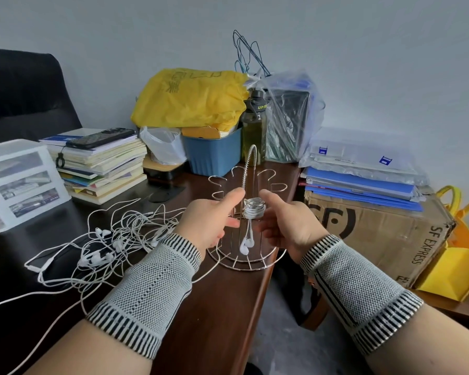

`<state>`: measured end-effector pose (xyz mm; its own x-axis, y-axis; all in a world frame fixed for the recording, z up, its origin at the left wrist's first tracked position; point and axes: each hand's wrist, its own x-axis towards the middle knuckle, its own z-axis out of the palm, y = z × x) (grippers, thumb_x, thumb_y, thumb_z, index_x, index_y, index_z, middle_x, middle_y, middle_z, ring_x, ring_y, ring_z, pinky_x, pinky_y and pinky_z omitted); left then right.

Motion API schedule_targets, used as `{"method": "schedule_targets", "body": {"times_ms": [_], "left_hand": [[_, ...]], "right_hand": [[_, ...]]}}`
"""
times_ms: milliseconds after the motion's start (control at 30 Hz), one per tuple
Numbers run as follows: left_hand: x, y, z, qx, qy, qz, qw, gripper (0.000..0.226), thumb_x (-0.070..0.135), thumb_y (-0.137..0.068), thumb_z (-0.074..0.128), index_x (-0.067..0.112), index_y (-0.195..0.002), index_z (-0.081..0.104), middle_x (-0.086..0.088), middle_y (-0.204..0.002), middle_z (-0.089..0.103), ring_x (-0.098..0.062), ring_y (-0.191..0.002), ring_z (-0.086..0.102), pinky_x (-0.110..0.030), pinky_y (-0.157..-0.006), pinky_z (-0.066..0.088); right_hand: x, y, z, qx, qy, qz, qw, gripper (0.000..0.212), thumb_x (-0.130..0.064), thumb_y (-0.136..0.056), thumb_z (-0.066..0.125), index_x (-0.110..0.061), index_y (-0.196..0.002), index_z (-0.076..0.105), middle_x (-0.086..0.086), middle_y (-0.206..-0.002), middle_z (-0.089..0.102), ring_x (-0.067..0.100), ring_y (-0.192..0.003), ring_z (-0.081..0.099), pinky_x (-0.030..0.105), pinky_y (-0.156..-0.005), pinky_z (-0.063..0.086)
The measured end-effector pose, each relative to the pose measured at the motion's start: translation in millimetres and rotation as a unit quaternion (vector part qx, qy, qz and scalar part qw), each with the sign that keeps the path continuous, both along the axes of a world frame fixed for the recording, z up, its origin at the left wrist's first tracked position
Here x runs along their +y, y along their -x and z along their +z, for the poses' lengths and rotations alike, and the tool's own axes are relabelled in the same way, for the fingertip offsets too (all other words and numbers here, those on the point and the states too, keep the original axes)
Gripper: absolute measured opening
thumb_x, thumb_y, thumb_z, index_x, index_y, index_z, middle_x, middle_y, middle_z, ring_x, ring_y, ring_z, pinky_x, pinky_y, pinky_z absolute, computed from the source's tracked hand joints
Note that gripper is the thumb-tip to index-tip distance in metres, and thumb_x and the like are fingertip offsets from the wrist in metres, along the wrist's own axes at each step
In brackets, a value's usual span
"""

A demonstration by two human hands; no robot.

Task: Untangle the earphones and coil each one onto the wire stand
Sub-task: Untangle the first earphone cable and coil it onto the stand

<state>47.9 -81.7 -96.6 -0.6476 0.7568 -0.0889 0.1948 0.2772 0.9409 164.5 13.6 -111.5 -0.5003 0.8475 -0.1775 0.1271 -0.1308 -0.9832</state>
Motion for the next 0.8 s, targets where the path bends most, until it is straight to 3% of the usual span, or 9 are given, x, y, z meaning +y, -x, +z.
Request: {"method": "schedule_targets", "body": {"times_ms": [67,133,233,400,633,800], "left_hand": [[0,0,1,0.111,0.017,0.000,0.994,0.056,0.066,-0.080,0.056,0.010,-0.078,0.061,-0.002,-0.080,0.066,-0.018,-0.061,0.054,-0.037,-0.062,0.048],[1,-1,2,0.130,0.025,-0.009,0.991,0.052,0.067,-0.080,0.052,0.016,-0.084,0.063,-0.006,-0.073,0.055,-0.018,-0.058,0.049,-0.034,-0.058,0.043],[5,-2,3,0.025,0.035,-0.026,0.999,0.062,0.066,-0.081,0.057,0.006,-0.091,0.066,-0.002,-0.066,0.050,-0.013,-0.044,0.033,-0.023,-0.043,0.028],[11,0,2,-0.109,0.035,-0.053,0.992,0.045,0.056,-0.083,0.066,0.011,-0.088,0.067,0.005,-0.055,0.044,-0.005,-0.040,0.026,-0.017,-0.040,0.023],[14,-3,2,-0.184,-0.008,-0.048,0.982,0.024,0.038,-0.086,0.070,0.015,-0.082,0.063,0.008,-0.054,0.035,-0.004,-0.045,0.024,-0.015,-0.041,0.020],[15,-7,2,-0.219,-0.039,-0.033,0.974,0.022,0.029,-0.088,0.069,0.017,-0.073,0.058,0.010,-0.048,0.033,-0.002,-0.039,0.024,-0.014,-0.038,0.020]], "right_hand": [[0,-1,1,0.008,0.006,0.003,1.000,0.049,-0.049,-0.086,0.061,0.000,-0.083,0.064,0.011,-0.063,0.063,0.016,-0.048,0.049,0.025,-0.049,0.041],[1,0,2,0.006,0.002,-0.001,1.000,0.047,-0.048,-0.086,0.061,-0.001,-0.081,0.064,0.009,-0.060,0.063,0.016,-0.049,0.050,0.025,-0.050,0.041],[0,1,2,0.008,0.003,-0.003,1.000,0.046,-0.048,-0.086,0.062,-0.003,-0.080,0.063,0.009,-0.058,0.063,0.016,-0.049,0.049,0.026,-0.051,0.041],[0,-1,3,0.020,0.005,-0.006,1.000,0.046,-0.046,-0.086,0.064,0.000,-0.081,0.065,0.011,-0.062,0.064,0.016,-0.049,0.050,0.026,-0.051,0.042],[-3,-1,3,0.052,-0.002,-0.022,0.998,0.041,-0.040,-0.085,0.067,0.000,-0.075,0.069,0.014,-0.067,0.068,0.020,-0.058,0.055,0.029,-0.057,0.046],[-7,-3,8,0.074,-0.022,-0.018,0.997,0.034,-0.031,-0.089,0.066,-0.003,-0.069,0.067,0.014,-0.067,0.066,0.018,-0.056,0.055,0.028,-0.056,0.048]]}}
